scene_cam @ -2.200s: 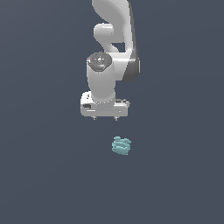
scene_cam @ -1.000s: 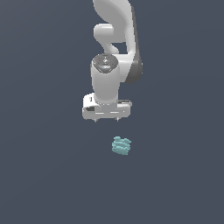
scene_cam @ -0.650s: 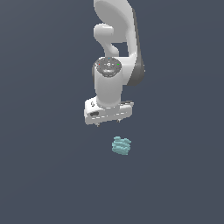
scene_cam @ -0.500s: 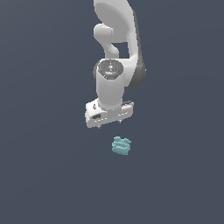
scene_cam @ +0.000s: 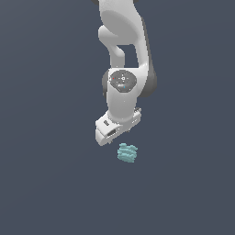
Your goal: Pick up the object and move it to a goal position.
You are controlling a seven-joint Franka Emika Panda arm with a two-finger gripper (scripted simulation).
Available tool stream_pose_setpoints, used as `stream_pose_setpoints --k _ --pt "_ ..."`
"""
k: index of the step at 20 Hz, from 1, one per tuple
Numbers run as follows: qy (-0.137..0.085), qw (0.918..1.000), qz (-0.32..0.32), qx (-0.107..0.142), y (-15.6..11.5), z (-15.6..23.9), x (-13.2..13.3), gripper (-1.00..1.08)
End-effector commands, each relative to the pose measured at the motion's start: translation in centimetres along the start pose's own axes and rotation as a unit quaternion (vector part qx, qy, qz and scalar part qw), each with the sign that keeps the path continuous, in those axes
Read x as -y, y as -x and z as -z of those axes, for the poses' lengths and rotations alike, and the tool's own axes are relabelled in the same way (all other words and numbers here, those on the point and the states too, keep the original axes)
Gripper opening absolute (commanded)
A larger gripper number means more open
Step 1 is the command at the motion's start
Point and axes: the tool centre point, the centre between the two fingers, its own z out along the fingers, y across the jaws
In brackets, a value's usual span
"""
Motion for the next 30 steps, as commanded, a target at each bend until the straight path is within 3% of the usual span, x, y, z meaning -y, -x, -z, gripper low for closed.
stream_pose_setpoints --k 1,8,17,24,30 --pt "0.0 0.9992 0.039 -0.001 -0.7 -0.3 0.1 1.0" --pt "-0.001 0.9895 0.145 -0.005 -2.6 -1.0 0.2 1.0" --pt "-0.001 0.9643 0.264 -0.011 -4.7 -1.8 0.5 1.0" --pt "-0.001 0.9482 0.317 -0.014 -5.6 -2.2 0.5 1.0" --pt "-0.001 0.9424 0.334 -0.016 -5.9 -2.3 0.6 1.0"
